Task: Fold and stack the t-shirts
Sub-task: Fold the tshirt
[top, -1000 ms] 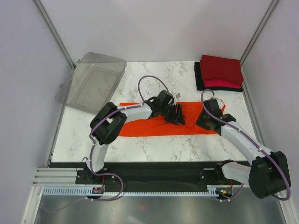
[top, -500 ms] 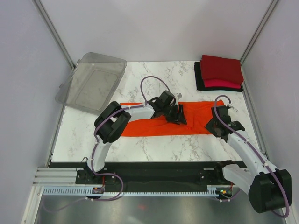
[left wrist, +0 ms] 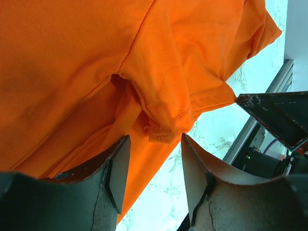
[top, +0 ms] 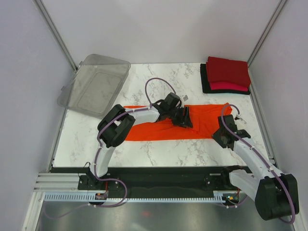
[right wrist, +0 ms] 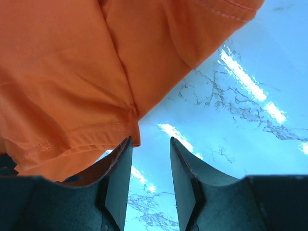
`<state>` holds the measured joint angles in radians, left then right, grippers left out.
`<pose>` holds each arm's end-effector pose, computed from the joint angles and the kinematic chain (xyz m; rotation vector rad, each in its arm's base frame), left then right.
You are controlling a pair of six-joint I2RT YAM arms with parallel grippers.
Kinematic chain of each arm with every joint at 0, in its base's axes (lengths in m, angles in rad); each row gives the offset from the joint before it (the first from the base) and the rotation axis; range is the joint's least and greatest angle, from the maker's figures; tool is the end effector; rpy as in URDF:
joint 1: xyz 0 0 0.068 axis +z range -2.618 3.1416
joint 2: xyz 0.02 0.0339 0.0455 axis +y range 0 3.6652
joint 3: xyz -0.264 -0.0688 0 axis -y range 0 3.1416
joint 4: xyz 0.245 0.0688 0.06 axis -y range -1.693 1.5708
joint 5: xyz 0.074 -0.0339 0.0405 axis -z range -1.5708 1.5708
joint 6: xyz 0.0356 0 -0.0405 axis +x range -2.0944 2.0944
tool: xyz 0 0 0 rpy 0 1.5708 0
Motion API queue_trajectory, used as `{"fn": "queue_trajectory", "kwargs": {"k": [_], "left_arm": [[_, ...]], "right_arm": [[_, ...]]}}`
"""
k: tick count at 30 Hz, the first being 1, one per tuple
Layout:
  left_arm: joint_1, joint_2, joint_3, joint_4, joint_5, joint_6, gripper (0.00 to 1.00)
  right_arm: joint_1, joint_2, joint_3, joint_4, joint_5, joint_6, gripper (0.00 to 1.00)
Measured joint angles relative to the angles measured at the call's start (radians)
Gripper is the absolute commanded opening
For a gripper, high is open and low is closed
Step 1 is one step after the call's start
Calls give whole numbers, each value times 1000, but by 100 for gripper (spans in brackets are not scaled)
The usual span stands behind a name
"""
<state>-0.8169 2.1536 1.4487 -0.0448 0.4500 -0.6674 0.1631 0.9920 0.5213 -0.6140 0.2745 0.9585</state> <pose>0.3093 -0.3521 0.1486 0.4473 2.5437 -1.1896 0.1710 0.0184 0.1811 1.0839 2.3515 0.0386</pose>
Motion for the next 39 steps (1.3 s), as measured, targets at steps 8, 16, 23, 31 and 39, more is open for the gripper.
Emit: {"fn": "queue_trajectory", "kwargs": {"k": [8, 16, 23, 31, 39], "left_arm": [[-5, 16, 21, 3, 6, -10, 53], [-6, 28, 26, 3, 6, -24, 32], [-6, 28, 26, 3, 6, -30, 3], [-6, 24, 24, -14, -8, -27, 2], [-6, -5, 24, -60, -41, -23, 2]], "right_arm": [[-2, -31, -52, 53, 0, 26, 45], [-3, -38, -78, 127, -11, 56, 46], [-3, -31, -121, 180, -24, 79, 24], [-3, -89, -139, 195, -24, 74, 0], [-3, -175, -153, 186, -12, 43, 0]]}}
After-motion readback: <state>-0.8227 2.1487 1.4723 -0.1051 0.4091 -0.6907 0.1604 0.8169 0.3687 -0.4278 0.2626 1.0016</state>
